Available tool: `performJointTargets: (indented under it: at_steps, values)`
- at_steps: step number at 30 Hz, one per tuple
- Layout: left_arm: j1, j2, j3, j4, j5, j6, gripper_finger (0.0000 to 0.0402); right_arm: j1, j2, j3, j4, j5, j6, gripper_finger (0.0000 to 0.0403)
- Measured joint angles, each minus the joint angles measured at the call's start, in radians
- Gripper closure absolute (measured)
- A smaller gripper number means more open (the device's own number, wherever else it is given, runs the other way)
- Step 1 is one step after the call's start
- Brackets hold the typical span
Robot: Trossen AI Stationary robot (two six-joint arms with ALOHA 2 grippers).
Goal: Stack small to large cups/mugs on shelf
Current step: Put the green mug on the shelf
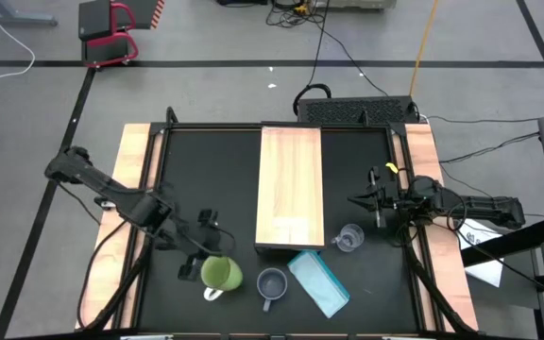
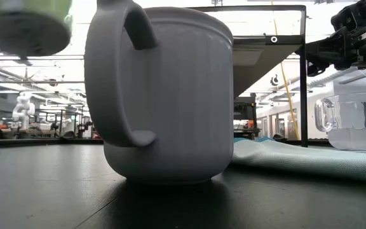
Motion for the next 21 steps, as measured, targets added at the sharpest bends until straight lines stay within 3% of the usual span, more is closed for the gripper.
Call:
performJointTargets:
  at_steps: [10,21]
  values:
    - [0.017,-0.106,0.000,0.053,-0.043,0.085,0.0401,0.000,0.000,0.000,-0.002,0.000,0.000,0.0403]
    - [0.055,-0.217,0.000,0.126,-0.183,0.256,0.0401,0.000,0.000,0.000,-0.001,0.000,0.011,0.0403]
